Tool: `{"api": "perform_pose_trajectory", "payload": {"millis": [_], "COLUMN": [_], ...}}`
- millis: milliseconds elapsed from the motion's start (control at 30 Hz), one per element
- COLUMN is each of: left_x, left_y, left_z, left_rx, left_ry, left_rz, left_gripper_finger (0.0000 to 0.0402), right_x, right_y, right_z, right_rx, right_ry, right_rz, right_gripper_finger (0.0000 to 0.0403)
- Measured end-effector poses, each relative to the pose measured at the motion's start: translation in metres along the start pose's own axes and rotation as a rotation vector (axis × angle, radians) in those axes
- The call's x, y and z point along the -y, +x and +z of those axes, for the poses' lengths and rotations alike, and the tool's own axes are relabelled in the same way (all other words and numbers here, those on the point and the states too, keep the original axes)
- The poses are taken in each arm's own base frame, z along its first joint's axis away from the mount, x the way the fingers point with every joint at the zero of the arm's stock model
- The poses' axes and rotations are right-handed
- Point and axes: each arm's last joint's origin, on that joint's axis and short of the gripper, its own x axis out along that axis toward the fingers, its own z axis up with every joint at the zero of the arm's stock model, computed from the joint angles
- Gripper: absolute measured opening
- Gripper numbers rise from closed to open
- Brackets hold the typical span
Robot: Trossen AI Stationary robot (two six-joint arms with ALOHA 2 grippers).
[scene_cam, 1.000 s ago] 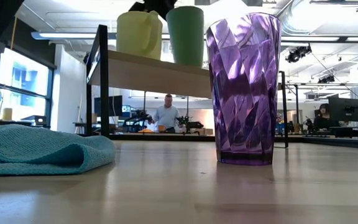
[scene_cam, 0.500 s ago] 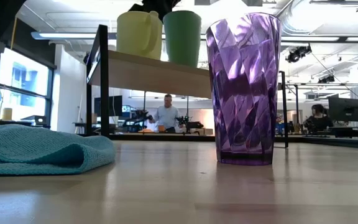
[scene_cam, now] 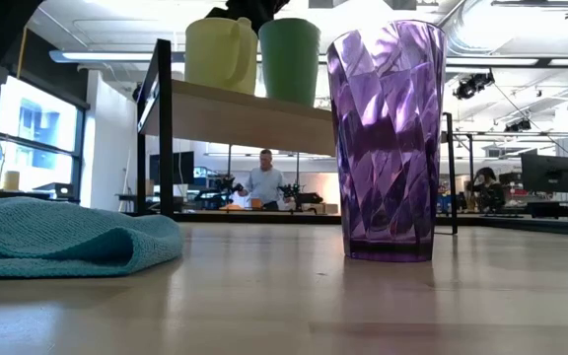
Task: Stack small to large cups/mugs on shelf
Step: Put the green cup on the shelf
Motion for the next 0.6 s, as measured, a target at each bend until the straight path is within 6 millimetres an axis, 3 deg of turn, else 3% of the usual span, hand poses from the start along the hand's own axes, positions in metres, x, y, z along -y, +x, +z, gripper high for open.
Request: {"api": "perform_pose_trajectory", "payload": {"millis": [600], "left_x": [0.006], "left_y": [0.016], "left_z": [0.008], "left_rx": [-0.003], "left_ry": [0.013], "left_rz": [-0.026], "left_gripper_finger": [0.0], "right_x": [0.0], "right_y": [0.0], "right_z": [-0.001], "right_rx": [-0.015], "right_ry": [0.02], "right_rz": [-0.001], "right_gripper_finger": [0.0197]}}
